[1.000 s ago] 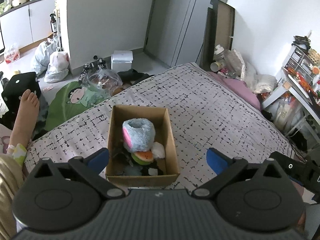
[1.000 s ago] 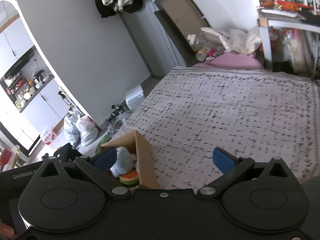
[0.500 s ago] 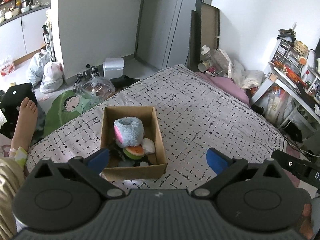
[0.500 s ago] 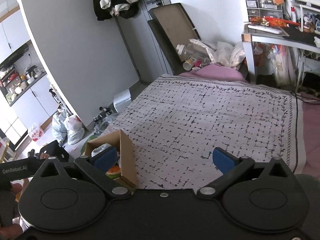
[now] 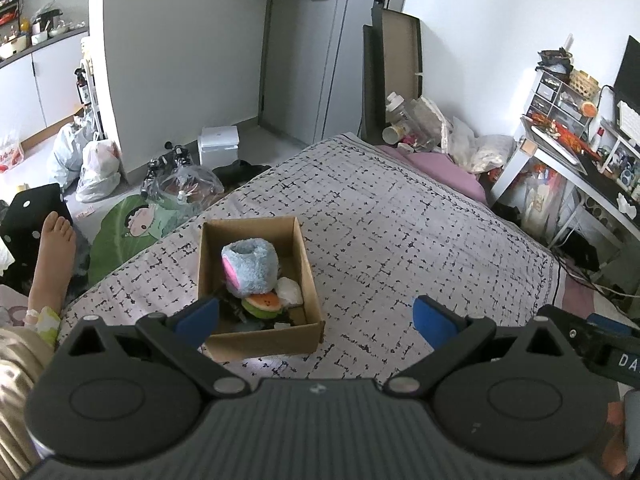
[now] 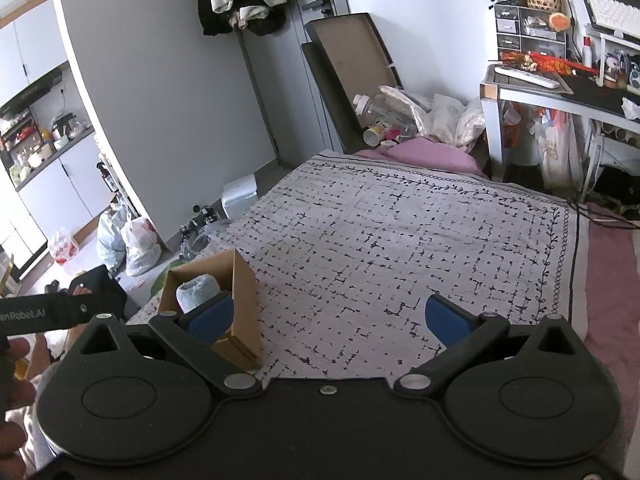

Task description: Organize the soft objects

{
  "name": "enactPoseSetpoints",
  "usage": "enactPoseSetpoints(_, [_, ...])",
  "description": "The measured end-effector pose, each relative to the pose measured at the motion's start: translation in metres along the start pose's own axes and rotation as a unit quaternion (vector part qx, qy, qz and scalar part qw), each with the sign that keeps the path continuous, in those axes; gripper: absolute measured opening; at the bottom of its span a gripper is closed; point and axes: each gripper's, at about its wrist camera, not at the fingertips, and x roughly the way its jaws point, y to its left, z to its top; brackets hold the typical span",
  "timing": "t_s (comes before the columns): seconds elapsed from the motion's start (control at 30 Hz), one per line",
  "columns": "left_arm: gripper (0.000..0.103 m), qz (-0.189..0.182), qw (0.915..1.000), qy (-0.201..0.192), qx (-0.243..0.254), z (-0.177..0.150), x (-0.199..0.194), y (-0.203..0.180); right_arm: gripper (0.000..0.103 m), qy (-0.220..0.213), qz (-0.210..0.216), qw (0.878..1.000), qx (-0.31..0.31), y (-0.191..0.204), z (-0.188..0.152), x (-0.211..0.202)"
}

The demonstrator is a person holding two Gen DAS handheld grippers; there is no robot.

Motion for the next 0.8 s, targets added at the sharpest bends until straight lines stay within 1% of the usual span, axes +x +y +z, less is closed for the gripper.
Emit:
enactPoseSetpoints(0.13, [0.102, 0.002, 1.0000, -0.001, 0.001, -0.003, -0.004, 0.001, 0.103, -0.002, -0.008, 1.000, -0.008, 0.003, -0.001, -0.004])
enactPoseSetpoints(0.4, [0.102, 0.020, 0.9997, -0.006, 0.010, -0.006, -0.014, 0.004, 0.103, -0.003, -0.026, 0.999, -0.022, 0.006, -0.001, -0.007])
enactPoseSetpoints(0.53, [0.102, 0.030, 0.9994, -0.006, 0.013, -0.008, -0.017, 0.007, 0.103, -0.002, -0.024, 0.999, -0.022, 0.007, -0.002, -0.008])
enactPoseSetpoints(0.8, [0.102, 0.032, 0.9994, -0.005, 0.014, -0.010, -0.017, 0.012, 0.103, -0.003, -0.020, 0.999, -0.039, 0.015, -0.002, -0.009])
